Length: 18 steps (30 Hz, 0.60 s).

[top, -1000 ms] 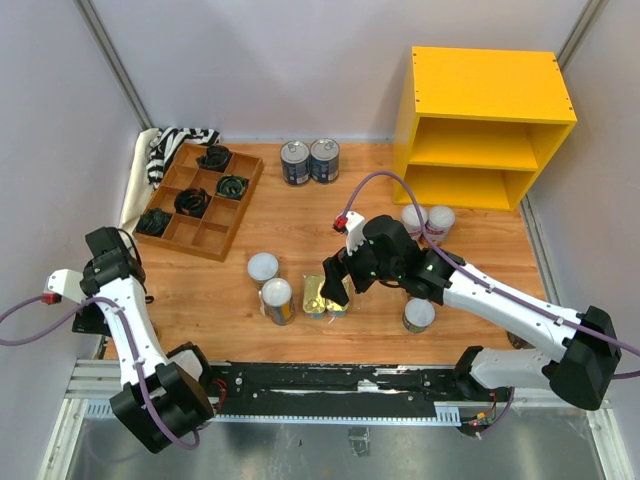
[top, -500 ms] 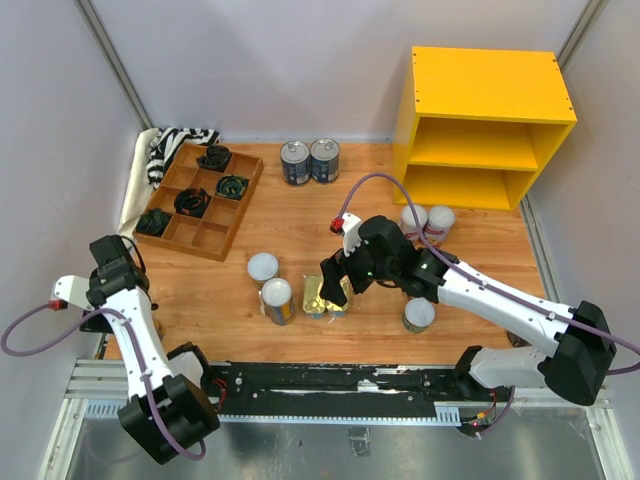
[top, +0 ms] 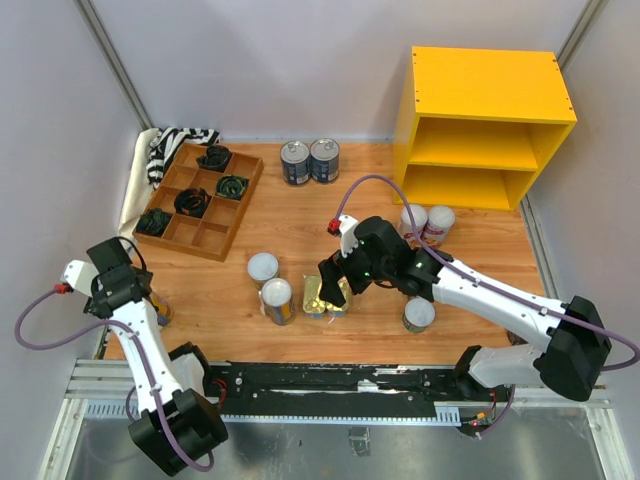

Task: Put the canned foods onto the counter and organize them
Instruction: Pick up the canned food from the corner of the board, then place the canned food at the center of the board.

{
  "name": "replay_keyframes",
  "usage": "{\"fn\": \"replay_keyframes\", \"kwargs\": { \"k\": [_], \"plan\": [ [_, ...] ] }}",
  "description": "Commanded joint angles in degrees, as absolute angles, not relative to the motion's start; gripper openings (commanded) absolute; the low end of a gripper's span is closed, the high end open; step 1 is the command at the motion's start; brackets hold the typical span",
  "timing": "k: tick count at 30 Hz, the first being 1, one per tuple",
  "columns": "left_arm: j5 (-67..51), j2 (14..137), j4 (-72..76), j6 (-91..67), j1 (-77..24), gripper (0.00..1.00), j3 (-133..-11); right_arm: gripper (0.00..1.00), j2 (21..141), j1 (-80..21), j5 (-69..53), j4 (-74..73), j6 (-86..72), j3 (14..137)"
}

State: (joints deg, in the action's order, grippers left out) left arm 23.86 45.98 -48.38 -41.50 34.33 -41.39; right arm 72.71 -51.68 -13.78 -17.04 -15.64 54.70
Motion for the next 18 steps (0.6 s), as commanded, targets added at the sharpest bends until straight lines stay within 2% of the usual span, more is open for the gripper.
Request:
{"fn": "replay_keyframes", "kwargs": {
  "k": [1, 3, 8, 10, 18],
  "plan": [
    [7.5, 46.6, -40.3, -38.3, 33.0, 0.22, -39.3, 0.99, 73.6, -51.2, -14.1, -17.3, -16.3, 56.0],
    [7.5, 47.7, -39.6, -37.8, 28.1, 0.21, -39.8, 0.99, 73.9, -51.2, -14.1, -17.3, -16.3, 56.2],
    [16.9, 51.2, -40.3, -38.5, 10.1, 0.18, -42.5, 0.99, 74.2, -51.2, -13.7, -17.3, -16.3, 56.2],
    [18.9, 53.0, -41.3, -38.6, 5.2, 0.15, -44.1, 0.99, 74.2, -51.2, -13.4, -17.3, -16.1, 56.2],
    [22.9, 57.4, -45.6, -37.9, -13.2, 0.14, -49.3, 0.99, 74.1, -51.2, -12.5, -17.3, -15.5, 56.1]
  ]
}}
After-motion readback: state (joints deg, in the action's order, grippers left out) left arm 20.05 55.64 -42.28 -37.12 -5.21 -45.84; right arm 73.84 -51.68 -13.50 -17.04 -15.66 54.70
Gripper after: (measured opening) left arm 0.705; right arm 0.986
